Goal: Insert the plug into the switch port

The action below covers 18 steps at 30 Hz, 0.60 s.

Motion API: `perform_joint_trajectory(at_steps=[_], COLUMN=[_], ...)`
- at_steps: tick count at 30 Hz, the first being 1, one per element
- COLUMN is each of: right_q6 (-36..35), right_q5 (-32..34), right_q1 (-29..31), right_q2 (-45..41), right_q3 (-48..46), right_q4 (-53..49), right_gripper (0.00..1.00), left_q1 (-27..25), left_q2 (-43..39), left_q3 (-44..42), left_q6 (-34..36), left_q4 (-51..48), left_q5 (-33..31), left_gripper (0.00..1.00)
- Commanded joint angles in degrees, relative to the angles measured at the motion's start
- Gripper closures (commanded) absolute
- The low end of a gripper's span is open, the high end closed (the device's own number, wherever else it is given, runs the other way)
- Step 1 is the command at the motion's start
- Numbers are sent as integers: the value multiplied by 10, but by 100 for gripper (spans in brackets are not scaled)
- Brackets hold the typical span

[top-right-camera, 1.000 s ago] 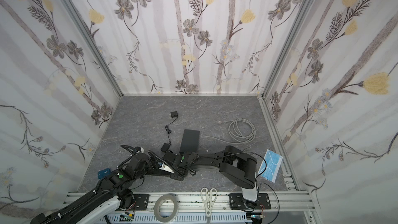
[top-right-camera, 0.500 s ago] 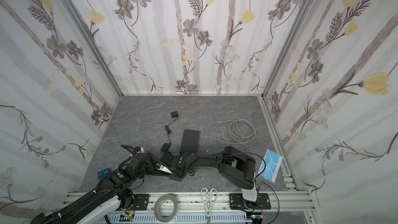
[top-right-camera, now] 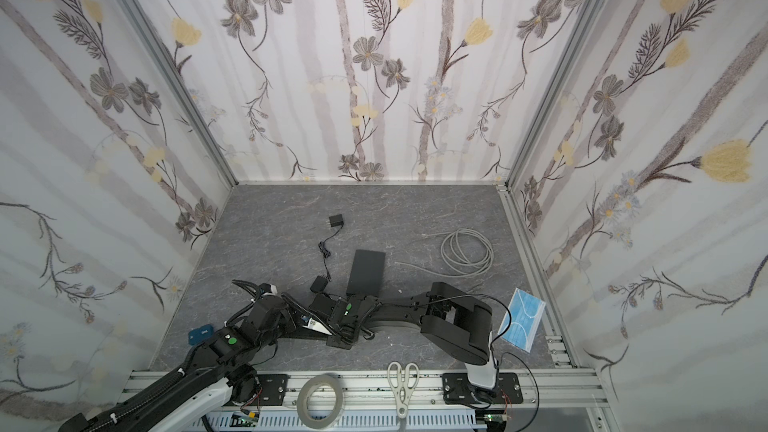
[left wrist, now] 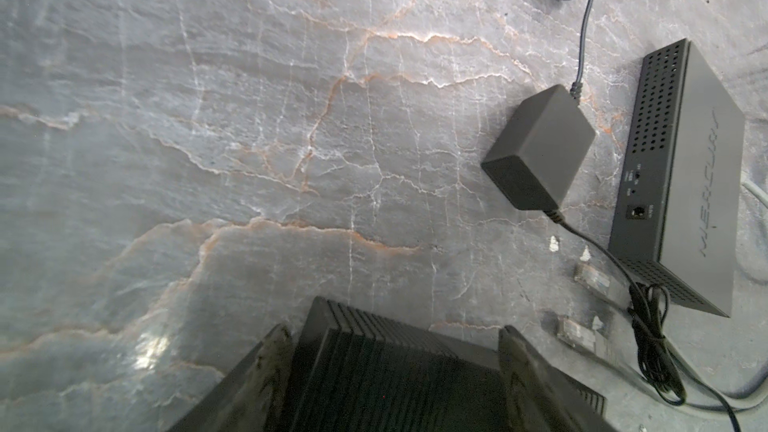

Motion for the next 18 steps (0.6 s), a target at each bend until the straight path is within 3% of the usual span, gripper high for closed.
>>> perform_joint_trajectory(at_steps=[1, 6, 11, 18], right_q6=[4, 18, 31, 39], right_q5=[-42, -30, -15, 4], right_q1=[5, 6, 5, 5], right_q2=[-11, -32, -62, -89], right_q3=[-8, -47, -96, -136], right_q4=[215, 235, 269, 284], right_gripper=[100, 100, 86, 81], left_q1=[-4, -3, -2, -2], left_q2=[-12, -37, -52, -55], left_q3=[-1, -3, 12, 30], left_q6=[-24, -27, -15, -9], left_q4=[49, 27, -14, -37], left_q5=[84, 64, 40, 28], left_gripper=[20, 20, 20, 18])
